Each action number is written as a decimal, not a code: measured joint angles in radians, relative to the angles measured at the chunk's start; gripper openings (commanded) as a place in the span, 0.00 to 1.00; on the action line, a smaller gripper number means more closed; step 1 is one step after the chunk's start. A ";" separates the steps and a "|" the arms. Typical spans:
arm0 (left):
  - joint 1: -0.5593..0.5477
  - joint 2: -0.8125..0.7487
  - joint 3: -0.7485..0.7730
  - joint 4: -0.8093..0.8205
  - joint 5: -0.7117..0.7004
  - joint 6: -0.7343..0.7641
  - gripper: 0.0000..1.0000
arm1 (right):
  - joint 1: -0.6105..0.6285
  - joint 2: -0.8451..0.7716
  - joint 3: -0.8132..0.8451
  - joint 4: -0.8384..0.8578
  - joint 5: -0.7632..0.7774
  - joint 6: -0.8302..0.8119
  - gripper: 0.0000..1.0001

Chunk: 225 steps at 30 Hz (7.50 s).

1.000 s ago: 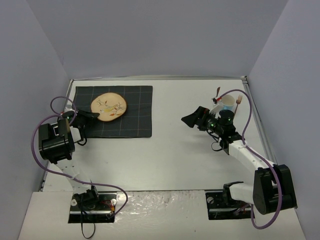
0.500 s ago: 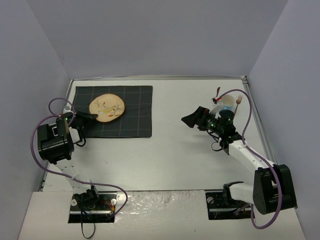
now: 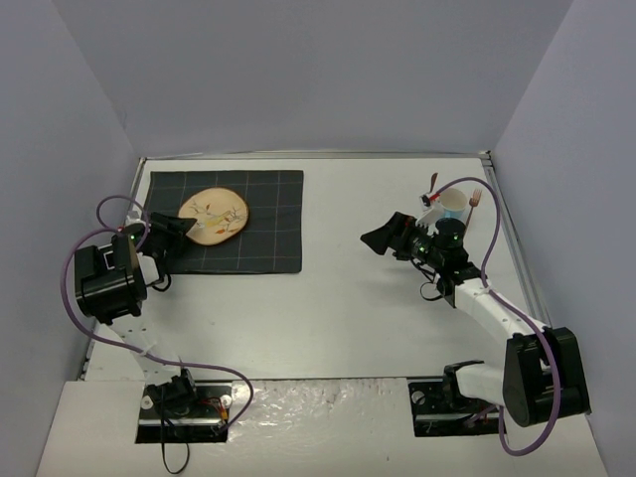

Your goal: Set the dinner table for one person

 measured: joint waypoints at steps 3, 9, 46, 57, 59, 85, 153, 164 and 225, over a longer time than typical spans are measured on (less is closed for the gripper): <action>0.000 -0.033 0.001 -0.030 -0.001 0.004 0.77 | 0.000 -0.006 0.000 -0.013 0.007 -0.012 1.00; 0.000 -0.170 0.013 -0.246 -0.040 0.051 0.97 | 0.000 -0.042 0.010 -0.081 0.073 -0.055 1.00; -0.333 -0.634 0.369 -1.367 -0.464 0.780 0.97 | -0.166 0.323 0.418 -0.485 0.877 -0.244 0.72; -0.333 -0.638 0.369 -1.367 -0.458 0.780 0.97 | -0.178 0.393 0.308 -0.216 0.803 -0.307 0.54; -0.333 -0.638 0.369 -1.367 -0.458 0.780 0.97 | -0.178 0.406 0.291 -0.179 0.799 -0.316 0.52; -0.333 -0.638 0.369 -1.367 -0.450 0.779 0.97 | -0.178 0.440 0.247 -0.004 0.796 -0.416 0.00; -0.781 -0.393 0.569 -1.270 -0.431 0.701 0.88 | 0.518 0.174 0.038 0.172 0.722 -0.413 0.95; -0.926 -0.038 0.901 -1.269 -0.412 0.751 0.70 | 0.517 -0.209 0.047 -0.138 0.840 -0.389 1.00; -0.644 0.342 1.585 -1.566 -0.598 0.719 0.00 | 0.496 -0.286 -0.004 -0.277 0.898 -0.380 1.00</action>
